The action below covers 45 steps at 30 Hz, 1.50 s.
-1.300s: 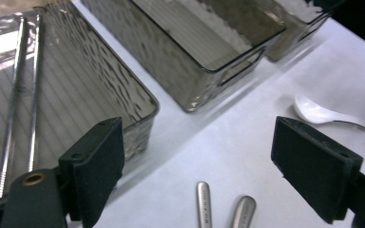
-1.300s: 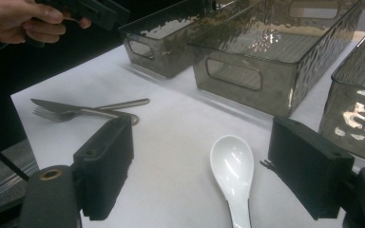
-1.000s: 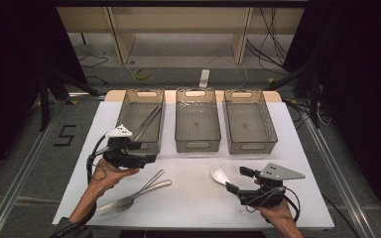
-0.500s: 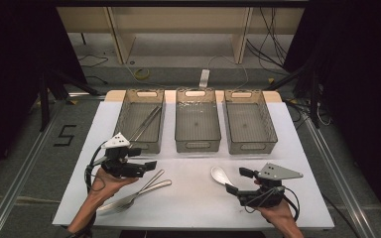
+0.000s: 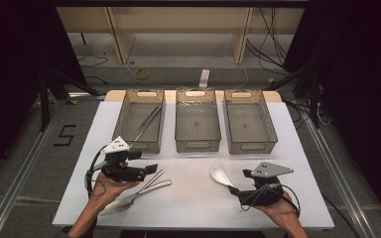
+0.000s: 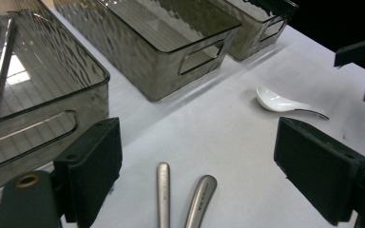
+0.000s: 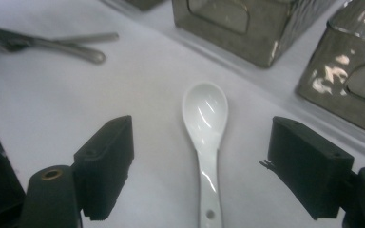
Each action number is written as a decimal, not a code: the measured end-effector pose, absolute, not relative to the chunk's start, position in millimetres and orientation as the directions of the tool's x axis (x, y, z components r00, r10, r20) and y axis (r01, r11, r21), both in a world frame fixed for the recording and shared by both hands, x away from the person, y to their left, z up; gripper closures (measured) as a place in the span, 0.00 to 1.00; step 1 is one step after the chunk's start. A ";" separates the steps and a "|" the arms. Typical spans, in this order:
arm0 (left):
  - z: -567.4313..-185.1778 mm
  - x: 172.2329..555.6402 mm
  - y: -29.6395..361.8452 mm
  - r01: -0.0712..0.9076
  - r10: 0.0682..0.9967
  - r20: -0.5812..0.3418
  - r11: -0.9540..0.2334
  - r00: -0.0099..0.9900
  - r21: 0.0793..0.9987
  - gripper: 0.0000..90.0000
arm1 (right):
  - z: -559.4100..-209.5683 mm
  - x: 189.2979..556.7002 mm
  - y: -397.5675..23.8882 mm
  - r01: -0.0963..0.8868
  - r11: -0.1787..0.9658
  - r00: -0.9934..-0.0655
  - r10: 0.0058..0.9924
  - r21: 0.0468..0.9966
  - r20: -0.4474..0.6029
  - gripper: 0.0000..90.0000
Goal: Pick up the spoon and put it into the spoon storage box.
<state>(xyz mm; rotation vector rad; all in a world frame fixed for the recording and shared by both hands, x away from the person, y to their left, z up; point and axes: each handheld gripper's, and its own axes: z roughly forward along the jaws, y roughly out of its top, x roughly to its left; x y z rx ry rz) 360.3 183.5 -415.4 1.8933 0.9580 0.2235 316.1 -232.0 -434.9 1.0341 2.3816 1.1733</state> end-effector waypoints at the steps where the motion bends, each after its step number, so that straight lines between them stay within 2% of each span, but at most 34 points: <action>1: -416.0 359.9 182.6 0.521 0.700 -0.231 -0.232 0.676 0.821 0.18 | -434.8 317.8 -231.8 0.483 0.434 -0.701 0.712 0.760 0.039 0.28; 5: -417.5 358.6 182.3 0.523 0.703 -0.232 -0.229 0.672 0.821 0.18 | -434.0 325.7 -230.8 0.515 0.510 -0.697 0.717 0.689 -0.011 0.31; 12: -415.7 354.9 183.3 0.505 0.707 -0.232 -0.201 0.668 0.839 0.18 | -439.4 341.8 -227.1 0.574 0.581 -0.704 0.710 0.577 -0.014 0.39; 21: -414.6 350.6 180.1 0.489 0.699 -0.218 -0.213 0.682 0.846 0.18 | -447.9 354.3 -210.3 0.599 0.643 -0.728 0.685 0.478 -0.010 0.52; 45: -413.0 349.2 178.8 0.478 0.690 -0.219 -0.207 0.690 0.854 0.17 | -455.9 363.3 -203.7 0.621 0.671 -0.739 0.673 0.406 0.019 0.77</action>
